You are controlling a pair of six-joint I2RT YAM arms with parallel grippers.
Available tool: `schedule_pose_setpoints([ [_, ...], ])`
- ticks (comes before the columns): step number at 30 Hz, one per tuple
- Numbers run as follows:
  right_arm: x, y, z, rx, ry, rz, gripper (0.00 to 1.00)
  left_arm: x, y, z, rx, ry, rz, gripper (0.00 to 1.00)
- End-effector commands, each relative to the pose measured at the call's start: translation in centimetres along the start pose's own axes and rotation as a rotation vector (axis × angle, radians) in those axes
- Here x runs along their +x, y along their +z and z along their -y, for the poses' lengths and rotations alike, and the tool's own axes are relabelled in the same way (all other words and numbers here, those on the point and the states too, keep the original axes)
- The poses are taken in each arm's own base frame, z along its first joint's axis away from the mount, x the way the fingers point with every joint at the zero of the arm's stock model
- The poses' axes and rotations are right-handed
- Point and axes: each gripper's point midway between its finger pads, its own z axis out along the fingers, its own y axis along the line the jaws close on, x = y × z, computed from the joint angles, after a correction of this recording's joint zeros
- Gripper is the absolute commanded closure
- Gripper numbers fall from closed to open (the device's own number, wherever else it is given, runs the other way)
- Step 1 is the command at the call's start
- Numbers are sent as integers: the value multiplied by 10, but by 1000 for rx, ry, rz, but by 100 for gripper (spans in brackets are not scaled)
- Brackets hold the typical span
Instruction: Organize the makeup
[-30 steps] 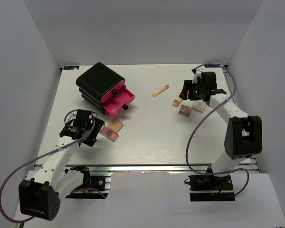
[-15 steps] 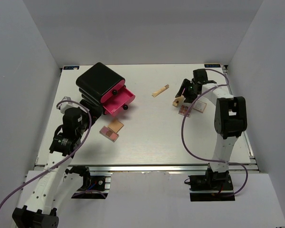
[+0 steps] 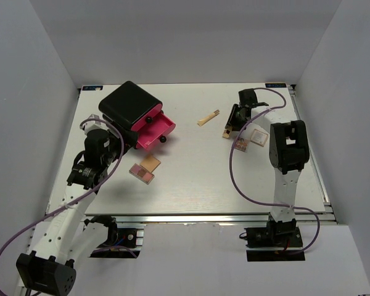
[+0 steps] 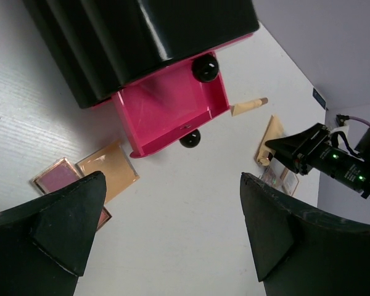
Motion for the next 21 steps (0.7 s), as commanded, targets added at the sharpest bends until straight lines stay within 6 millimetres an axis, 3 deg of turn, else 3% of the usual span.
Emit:
schedule_pose_setpoints([
  [1, 0, -4, 4, 12, -27, 0, 65, -19, -11, 29, 109, 41, 48, 2],
  [3, -9, -20, -6, -39, -91, 32, 67, -19, -13, 30, 121, 38, 48, 2],
  [7, -28, -60, -70, -379, -335, 162, 76, -16, -14, 27, 126, 31, 53, 2],
  [9, -25, -82, -94, -514, -523, 209, 79, -15, -14, 26, 130, 31, 56, 2],
  [12, 12, -132, -147, -892, -768, 181, 80, -18, -16, 27, 133, 44, 69, 2],
  [15, 55, -165, -187, -1127, -1063, 214, 79, -23, -19, 30, 140, 58, 88, 2],
  [19, 89, -172, -222, -1153, -1563, 416, 79, -28, -23, 30, 141, 62, 107, 2],
  [21, 102, -175, -242, -1144, -1707, 493, 79, -29, -26, 29, 138, 64, 113, 2],
])
